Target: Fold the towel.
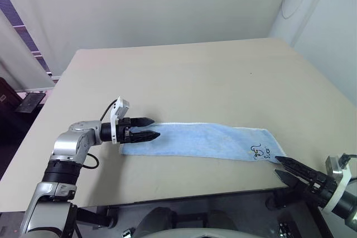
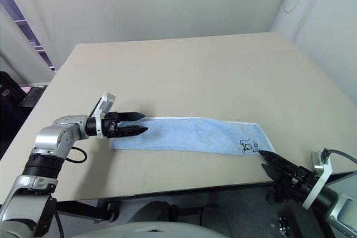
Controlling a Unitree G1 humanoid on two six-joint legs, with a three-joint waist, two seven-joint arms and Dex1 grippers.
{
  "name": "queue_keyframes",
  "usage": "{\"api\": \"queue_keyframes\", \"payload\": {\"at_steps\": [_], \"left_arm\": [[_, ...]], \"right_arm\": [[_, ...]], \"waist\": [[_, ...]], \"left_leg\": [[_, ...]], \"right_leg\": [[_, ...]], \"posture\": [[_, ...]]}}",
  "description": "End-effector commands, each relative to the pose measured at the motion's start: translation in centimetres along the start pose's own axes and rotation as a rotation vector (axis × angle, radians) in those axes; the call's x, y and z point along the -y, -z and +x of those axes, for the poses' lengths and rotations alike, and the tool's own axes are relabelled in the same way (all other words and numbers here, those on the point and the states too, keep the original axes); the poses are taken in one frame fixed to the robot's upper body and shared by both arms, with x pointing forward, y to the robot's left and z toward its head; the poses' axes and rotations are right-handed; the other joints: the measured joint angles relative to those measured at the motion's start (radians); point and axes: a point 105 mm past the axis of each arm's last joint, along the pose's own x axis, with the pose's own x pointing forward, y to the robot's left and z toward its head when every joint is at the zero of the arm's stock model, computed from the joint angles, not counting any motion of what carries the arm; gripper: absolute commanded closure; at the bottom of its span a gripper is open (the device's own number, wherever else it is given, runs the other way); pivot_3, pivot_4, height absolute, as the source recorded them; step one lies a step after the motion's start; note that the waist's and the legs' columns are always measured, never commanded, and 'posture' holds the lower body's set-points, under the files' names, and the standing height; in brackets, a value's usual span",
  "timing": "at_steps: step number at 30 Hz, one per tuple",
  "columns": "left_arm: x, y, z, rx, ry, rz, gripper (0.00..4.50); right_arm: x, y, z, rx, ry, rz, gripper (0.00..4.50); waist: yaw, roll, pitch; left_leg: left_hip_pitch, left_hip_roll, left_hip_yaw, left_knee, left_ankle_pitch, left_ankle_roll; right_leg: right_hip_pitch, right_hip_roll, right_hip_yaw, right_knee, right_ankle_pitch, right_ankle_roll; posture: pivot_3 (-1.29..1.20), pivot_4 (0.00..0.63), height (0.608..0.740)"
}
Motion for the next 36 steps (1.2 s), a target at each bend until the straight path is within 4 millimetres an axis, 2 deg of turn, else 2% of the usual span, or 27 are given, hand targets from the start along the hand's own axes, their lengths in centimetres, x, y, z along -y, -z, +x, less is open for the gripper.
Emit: {"api": "queue_keyframes", "payload": {"at_steps": [1,9,14,17,27,32,36], "left_arm": [[0.4,-0.5,0.2,-0.011,0.009,0.061,0.03],[0.4,-0.6,0.3,-0.01,0.0,0.074,0.03],[0.3,-0.6,0.1,-0.009,-0.015,0.081,0.03],[0.3,-0.2,-0.2,-0.022,-0.026,0.09,0.0],[0.0,-0.1,-0.2,-0.02,-0.049,0.091,0.0],[-0.4,-0.1,-0.1,-0.021,-0.061,0.095,0.0],[-0.6,-0.1,-0.1,-0.023,-0.071,0.098,0.0]], "right_arm": [[0.1,-1.6,0.9,0.056,0.025,-0.011,0.0],[2.0,-5.1,1.9,0.166,0.128,-0.011,0.0],[2.8,-5.4,2.7,0.174,0.166,-0.033,0.0],[2.9,-5.4,2.9,0.167,0.17,-0.048,0.64],[2.5,-5.1,3.3,0.145,0.163,-0.096,4.37],[1.6,-5.5,3.0,0.161,0.136,-0.121,4.44],[-1.0,-7.3,2.0,0.219,0.066,-0.177,4.44]], "waist": [[-0.001,0.0,0.0],[0.014,0.0,0.0],[0.012,0.0,0.0],[0.011,-0.001,-0.001],[0.011,-0.001,-0.001],[0.012,-0.001,-0.002],[0.012,-0.001,-0.002]], "left_leg": [[-0.001,0.0,0.0,0.0,0.0,0.0],[-0.003,0.0,0.0,0.0,-0.001,0.002],[-0.002,0.0,0.0,0.001,-0.001,0.002],[0.0,0.0,0.0,0.001,-0.001,0.002],[0.001,0.0,0.0,0.001,-0.001,0.003],[0.002,0.0,0.0,0.001,-0.001,0.002],[0.002,0.0,0.0,0.001,-0.001,0.003]], "right_leg": [[-0.001,0.0,0.0,-0.001,0.0,0.0],[-0.001,0.0,-0.001,-0.005,0.002,0.002],[0.0,0.001,-0.001,-0.005,0.003,0.004],[0.001,0.001,-0.001,-0.006,0.004,0.004],[0.001,0.001,-0.001,-0.007,0.004,0.004],[0.001,0.001,-0.001,-0.007,0.004,0.004],[0.001,0.001,-0.001,-0.007,0.004,0.004]], "posture": [[0.0,0.0,0.74],[0.0,0.0,0.74],[0.0,0.0,0.74],[0.0,0.0,0.74],[0.0,0.0,0.74],[0.0,0.0,0.74],[0.0,0.0,0.74]]}}
